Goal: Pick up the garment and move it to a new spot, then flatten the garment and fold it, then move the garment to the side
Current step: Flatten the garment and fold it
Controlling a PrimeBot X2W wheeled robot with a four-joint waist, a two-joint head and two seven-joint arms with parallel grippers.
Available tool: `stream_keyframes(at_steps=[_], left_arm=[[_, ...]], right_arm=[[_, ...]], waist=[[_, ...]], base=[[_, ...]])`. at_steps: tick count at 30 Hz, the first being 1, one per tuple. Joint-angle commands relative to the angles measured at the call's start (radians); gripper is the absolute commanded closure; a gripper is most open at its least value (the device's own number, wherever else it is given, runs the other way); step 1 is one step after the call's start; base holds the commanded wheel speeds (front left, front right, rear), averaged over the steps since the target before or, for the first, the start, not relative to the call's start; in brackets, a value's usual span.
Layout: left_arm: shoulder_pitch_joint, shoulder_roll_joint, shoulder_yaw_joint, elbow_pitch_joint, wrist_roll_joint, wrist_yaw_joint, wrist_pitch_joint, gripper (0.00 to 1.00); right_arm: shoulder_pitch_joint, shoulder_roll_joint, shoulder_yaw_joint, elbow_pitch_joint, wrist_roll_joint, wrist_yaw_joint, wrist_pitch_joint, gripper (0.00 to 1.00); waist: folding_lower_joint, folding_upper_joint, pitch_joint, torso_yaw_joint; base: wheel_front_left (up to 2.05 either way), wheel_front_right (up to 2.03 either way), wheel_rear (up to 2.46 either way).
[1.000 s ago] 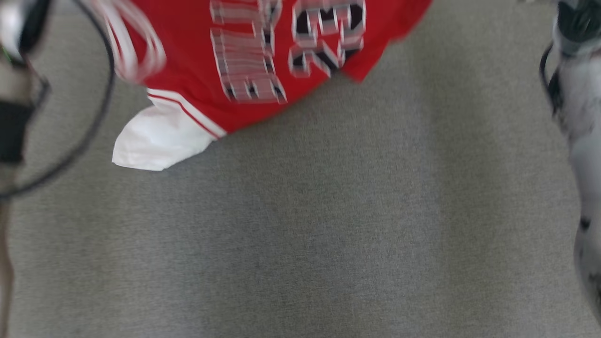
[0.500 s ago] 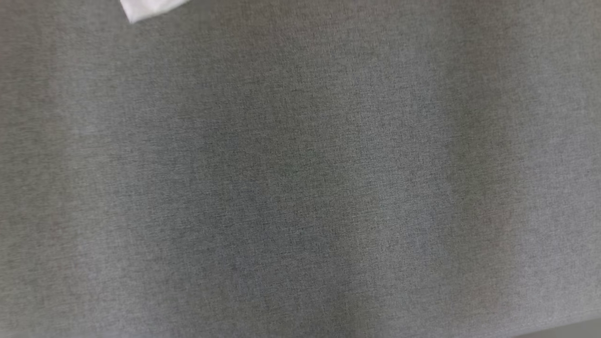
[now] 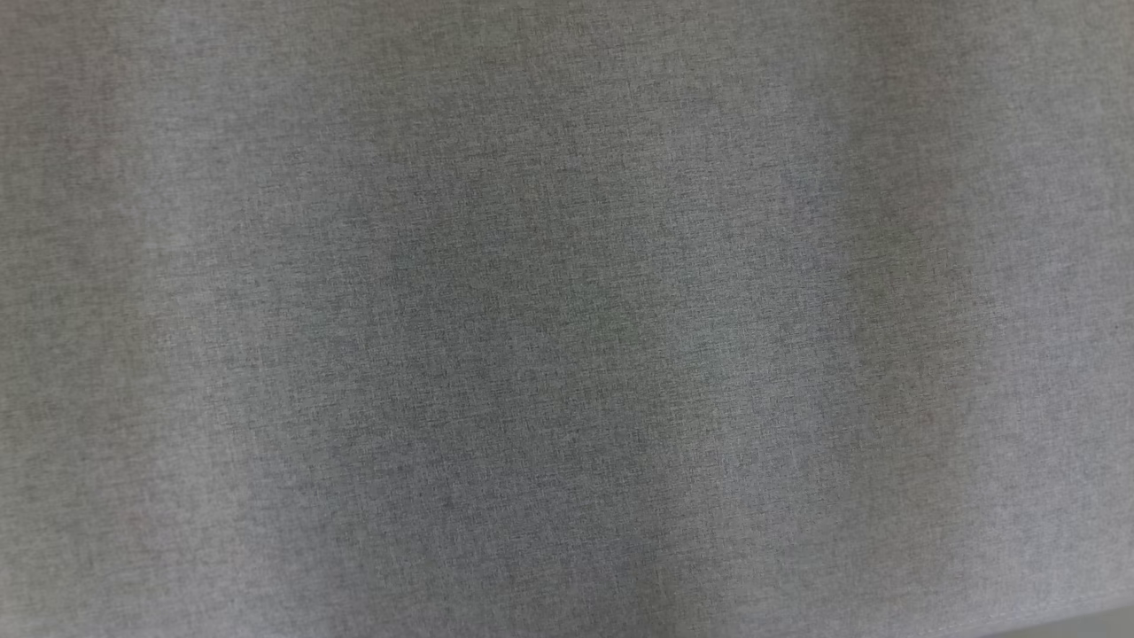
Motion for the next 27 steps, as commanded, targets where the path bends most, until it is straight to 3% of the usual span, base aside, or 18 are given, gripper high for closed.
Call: stream_keyframes(at_steps=[1, 13, 22, 27], left_arm=[[-0.021, -0.006, -0.009, 0.012, -0.018, 0.002, -0.009, 1.00], [0.125, 0.007, -0.082, 0.022, -0.144, 0.002, -0.112, 1.00], [0.472, 0.055, -0.046, -0.082, -0.252, 0.007, -0.210, 1.00], [0.769, 0.105, 0.011, -0.280, -0.297, 0.072, -0.225, 1.00]], right_arm=[[-0.003, 0.003, 0.008, 0.005, 0.003, -0.002, -0.006, 1.00], [0.136, -0.021, 0.102, -0.072, 0.053, -0.002, -0.001, 1.00], [0.497, -0.064, 0.174, -0.267, 0.197, -0.002, -0.020, 1.00], [0.793, -0.134, 0.203, -0.438, 0.289, -0.002, -0.030, 1.00]], waist=[[0.0001, -0.0001, 0.000, 0.003], [0.0001, -0.0001, -0.055, 0.027], [0.0001, -0.0001, -0.214, 0.032], [0.0001, -0.0001, -0.309, 0.044]], base=[[0.00, 0.00, 0.00], [0.00, 0.00, 0.00], [0.00, 0.00, 0.00], [0.00, 0.00, 0.00]])
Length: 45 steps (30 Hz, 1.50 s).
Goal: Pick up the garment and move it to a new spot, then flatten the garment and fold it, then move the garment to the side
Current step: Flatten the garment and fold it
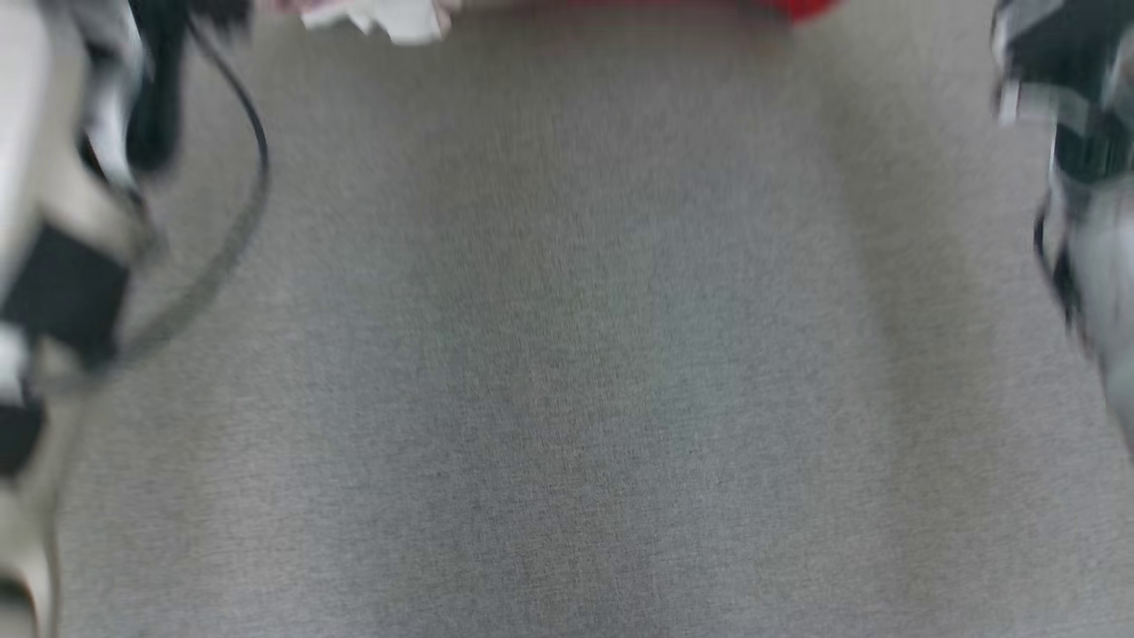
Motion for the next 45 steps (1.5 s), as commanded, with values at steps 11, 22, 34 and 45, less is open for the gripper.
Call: stream_keyframes(at_steps=[11, 22, 34, 45], left_arm=[[0.786, 0.097, 0.096, -0.702, -0.049, 0.310, -0.006, 1.00], [1.223, 0.099, 0.055, -0.831, -0.041, 0.410, -0.006, 1.00], [1.493, 0.012, 0.116, -0.716, -0.014, 0.364, -0.006, 1.00], [1.604, 0.010, 0.070, -0.660, -0.012, 0.330, -0.005, 1.00]], right_arm=[[0.665, -0.114, -0.095, -0.363, 0.102, -0.002, -0.056, 1.00], [1.061, -0.029, -0.249, -0.447, 0.058, -0.002, -0.026, 1.00], [1.305, 0.094, -0.392, -0.433, -0.004, -0.002, 0.032, 1.00], [1.443, 0.169, -0.473, -0.478, -0.033, -0.002, 0.140, 1.00]], waist=[[0.0001, 0.0000, -0.167, 0.020], [0.0001, 0.0000, -0.210, 0.030], [0.0001, 0.0000, -0.287, 0.066], [0.0001, 0.0000, -0.324, 0.097]], base=[[0.00, 0.00, 0.00], [0.00, 0.00, 0.00], [0.00, 0.00, 0.00], [0.00, 0.00, 0.00]])
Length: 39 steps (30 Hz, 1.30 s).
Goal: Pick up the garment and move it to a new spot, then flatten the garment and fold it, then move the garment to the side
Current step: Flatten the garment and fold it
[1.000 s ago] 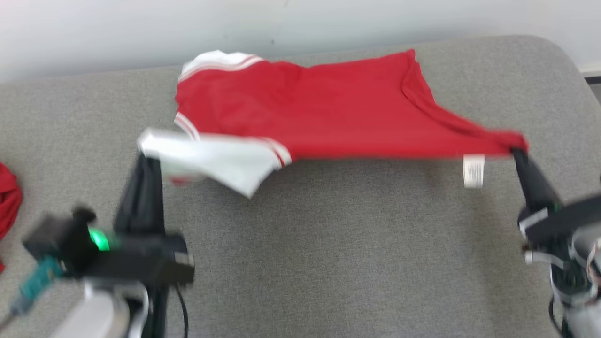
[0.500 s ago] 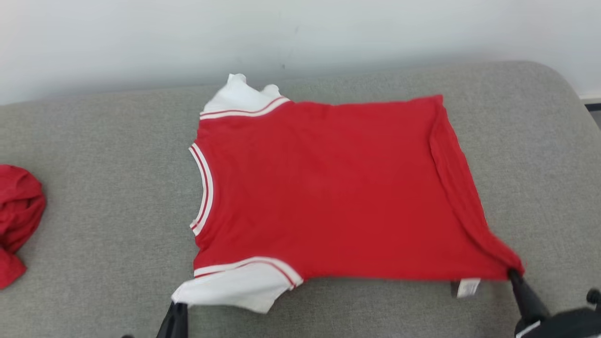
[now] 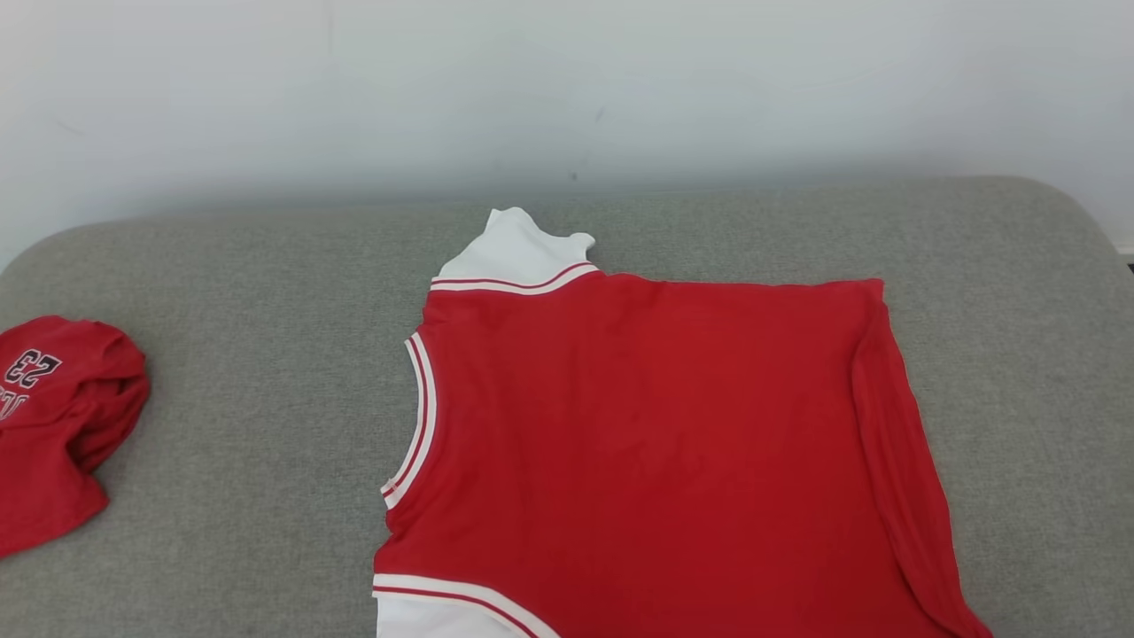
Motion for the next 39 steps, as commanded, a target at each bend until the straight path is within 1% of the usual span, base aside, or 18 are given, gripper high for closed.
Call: stream_keyframes(at_steps=[1, 4, 7, 11, 15, 21, 26, 32, 35, 37, 38, 39], left_arm=[[0.005, 0.007, -0.002, -0.002, 0.013, -0.010, -0.002, 1.00], [-0.032, 0.008, -0.009, -0.017, 0.035, -0.025, -0.002, 1.00], [-0.091, 0.022, -0.019, -0.028, 0.059, -0.043, 0.009, 1.00], [-0.184, 0.051, -0.010, -0.023, 0.080, -0.065, 0.036, 1.00], [-0.285, 0.077, -0.014, 0.014, 0.088, -0.111, 0.079, 1.00], [-0.464, 0.073, -0.010, 0.144, 0.086, -0.176, 0.123, 1.00], [-0.593, 0.063, -0.025, 0.275, 0.106, -0.218, 0.148, 1.00], [-0.711, 0.036, -0.054, 0.438, 0.127, -0.270, 0.147, 1.00], [-0.744, 0.017, -0.061, 0.505, 0.134, -0.283, 0.129, 1.00], [-0.753, 0.010, -0.060, 0.524, 0.135, -0.280, 0.119, 1.00], [-0.762, 0.005, -0.062, 0.540, 0.141, -0.279, 0.108, 0.67], [-0.768, -0.002, -0.067, 0.555, 0.146, -0.283, 0.100, 0.09]], right_arm=[[0.020, 0.014, -0.010, -0.013, -0.008, -0.002, 0.017, 1.00], [0.022, 0.038, -0.027, -0.049, -0.020, -0.002, 0.047, 1.00], [-0.001, 0.058, -0.042, -0.077, -0.026, -0.002, 0.089, 1.00], [-0.074, 0.085, -0.052, -0.094, -0.044, -0.002, 0.150, 1.00], [-0.158, 0.120, -0.061, -0.078, -0.064, -0.002, 0.195, 1.00], [-0.302, 0.146, -0.082, -0.015, -0.104, -0.002, 0.240, 1.00], [-0.431, 0.140, -0.090, 0.082, -0.154, -0.002, 0.253, 1.00], [-0.570, 0.134, -0.063, 0.208, -0.213, -0.002, 0.204, 1.00], [-0.609, 0.134, -0.041, 0.248, -0.222, -0.002, 0.165, 1.00], [-0.617, 0.133, -0.037, 0.258, -0.221, -0.002, 0.150, 1.00], [-0.624, 0.130, -0.033, 0.264, -0.218, -0.002, 0.131, 0.38], [-0.628, 0.130, -0.032, 0.272, -0.207, -0.002, 0.116, 0.00]], waist=[[0.0001, 0.0000, -0.005, 0.012], [0.0001, 0.0000, -0.004, 0.013], [0.0001, 0.0000, -0.004, -0.001], [0.0001, 0.0000, 0.001, -0.045], [0.0001, 0.0000, 0.015, -0.082], [0.0001, 0.0000, 0.050, -0.119], [0.0001, 0.0000, 0.078, -0.141], [0.0001, 0.0000, 0.102, -0.148], [0.0001, 0.0000, 0.106, -0.144], [0.0001, 0.0000, 0.105, -0.142], [0.0001, 0.0000, 0.104, -0.139], [0.0001, 0.0000, 0.103, -0.137]], base=[[0.00, 0.00, 0.00], [0.00, 0.00, 0.00], [0.00, 0.00, 0.00], [0.00, 0.00, 0.00], [0.00, 0.00, 0.00], [0.00, 0.00, 0.00], [0.00, 0.00, 0.00], [0.00, 0.00, 0.00], [0.00, 0.00, 0.00], [0.00, 0.00, 0.00], [0.00, 0.00, 0.00], [0.00, 0.00, 0.00]])
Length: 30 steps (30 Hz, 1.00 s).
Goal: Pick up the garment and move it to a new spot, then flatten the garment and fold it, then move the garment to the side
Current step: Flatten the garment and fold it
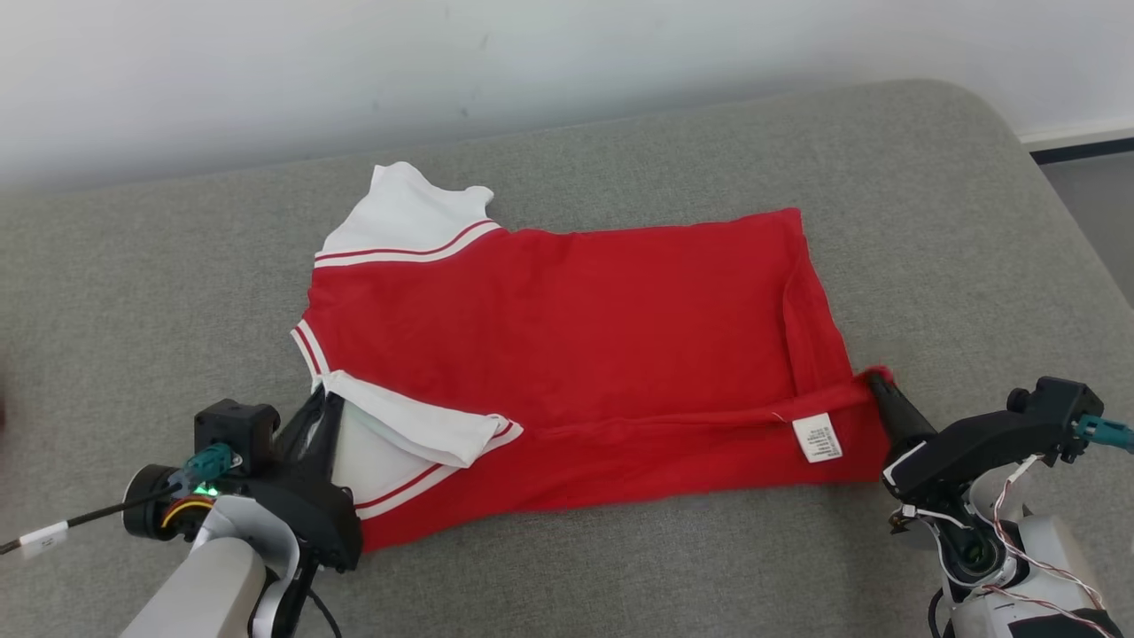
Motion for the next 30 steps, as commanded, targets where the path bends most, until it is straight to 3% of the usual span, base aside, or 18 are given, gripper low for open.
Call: stream_keyframes(at_steps=[1, 8, 16, 21, 30], left_arm=[[-0.013, -0.007, 0.000, 0.012, 0.008, -0.003, -0.014, 0.00], [0.005, -0.033, -0.002, 0.055, 0.024, 0.000, -0.077, 0.00], [0.133, -0.020, 0.038, -0.043, 0.013, 0.045, -0.102, 0.00], [0.256, -0.011, 0.053, -0.144, 0.004, 0.098, -0.104, 0.00], [0.304, -0.003, 0.038, -0.120, -0.010, 0.108, -0.069, 0.00]], right_arm=[[-0.004, -0.009, 0.004, 0.008, 0.007, -0.002, -0.013, 0.00], [0.059, -0.055, 0.060, -0.014, 0.043, -0.002, -0.091, 0.00], [0.200, -0.123, 0.104, -0.091, 0.050, -0.002, -0.153, 0.00], [0.268, -0.154, 0.107, -0.099, 0.022, -0.002, -0.183, 0.00], [0.247, -0.174, 0.188, -0.059, -0.062, -0.002, -0.224, 0.00]], waist=[[-0.0002, -0.0001, -0.004, 0.005], [-0.0002, -0.0001, -0.040, 0.024], [-0.0002, -0.0001, -0.072, 0.040], [-0.0002, -0.0001, -0.069, 0.049], [-0.0002, -0.0001, -0.049, 0.043]], base=[[0.00, 0.00, 0.00], [0.00, 0.00, 0.00], [0.00, 0.00, 0.00], [0.00, 0.00, 0.00], [0.00, 0.00, 0.00]])
